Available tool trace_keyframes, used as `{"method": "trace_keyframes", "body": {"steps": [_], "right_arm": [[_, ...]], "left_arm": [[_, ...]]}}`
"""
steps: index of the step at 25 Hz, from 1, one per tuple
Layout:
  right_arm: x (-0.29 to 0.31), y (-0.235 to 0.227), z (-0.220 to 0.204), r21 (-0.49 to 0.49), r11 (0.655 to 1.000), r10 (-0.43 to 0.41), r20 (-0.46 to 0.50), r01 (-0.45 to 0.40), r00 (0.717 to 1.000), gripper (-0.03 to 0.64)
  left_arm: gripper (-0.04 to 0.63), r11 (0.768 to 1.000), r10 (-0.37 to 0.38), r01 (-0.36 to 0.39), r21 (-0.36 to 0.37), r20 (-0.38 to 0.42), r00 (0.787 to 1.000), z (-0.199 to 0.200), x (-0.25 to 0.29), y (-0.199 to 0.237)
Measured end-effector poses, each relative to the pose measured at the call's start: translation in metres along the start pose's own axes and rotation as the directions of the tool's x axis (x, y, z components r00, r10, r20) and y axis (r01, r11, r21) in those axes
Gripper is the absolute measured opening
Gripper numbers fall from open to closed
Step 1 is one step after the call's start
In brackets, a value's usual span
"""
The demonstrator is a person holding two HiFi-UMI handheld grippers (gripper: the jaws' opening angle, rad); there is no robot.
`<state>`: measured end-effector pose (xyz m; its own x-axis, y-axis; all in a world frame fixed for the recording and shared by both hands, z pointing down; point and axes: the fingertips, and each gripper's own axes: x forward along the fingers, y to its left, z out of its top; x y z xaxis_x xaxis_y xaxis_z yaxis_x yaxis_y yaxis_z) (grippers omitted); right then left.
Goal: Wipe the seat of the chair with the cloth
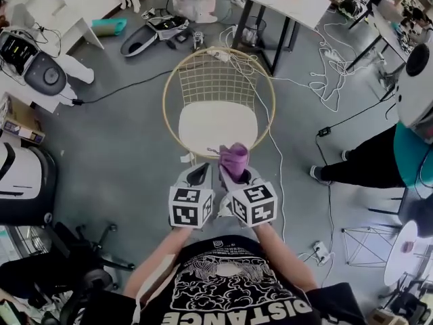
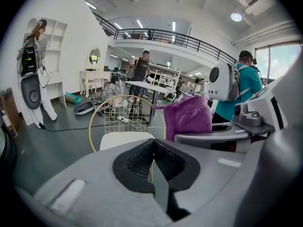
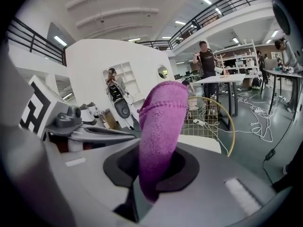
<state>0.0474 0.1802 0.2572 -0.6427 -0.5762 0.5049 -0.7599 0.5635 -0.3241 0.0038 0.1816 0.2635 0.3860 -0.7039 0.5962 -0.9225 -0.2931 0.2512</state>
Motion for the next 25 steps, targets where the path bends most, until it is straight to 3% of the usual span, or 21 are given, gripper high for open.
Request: {"method": "trace_keyframes", "body": {"steps": [8, 13, 25], "right_arm": [[0.027, -0.023, 0.007, 0.025, 0.997, 0.070, -0.016, -0.070, 0.997, 0.064], [0.041, -0.005, 0.008, 0.038, 0.994, 0.101, -0.032, -0.100, 0.994, 0.064], [0.100, -0.049, 0.020, 0.073, 0.996, 0.066, -0.091, -0.059, 0.994, 0.064]], "left_arm": [[-0.006, 1.000, 0.031, -0.031, -0.005, -0.008, 1.000, 0.019, 0.029, 0.012], [-0.006, 0.999, 0.054, -0.054, -0.001, -0.023, 0.998, 0.016, 0.017, 0.030], [-0.006, 1.000, 0.004, -0.006, -0.017, -0.085, 0.996, 0.032, 0.082, 0.063]]}}
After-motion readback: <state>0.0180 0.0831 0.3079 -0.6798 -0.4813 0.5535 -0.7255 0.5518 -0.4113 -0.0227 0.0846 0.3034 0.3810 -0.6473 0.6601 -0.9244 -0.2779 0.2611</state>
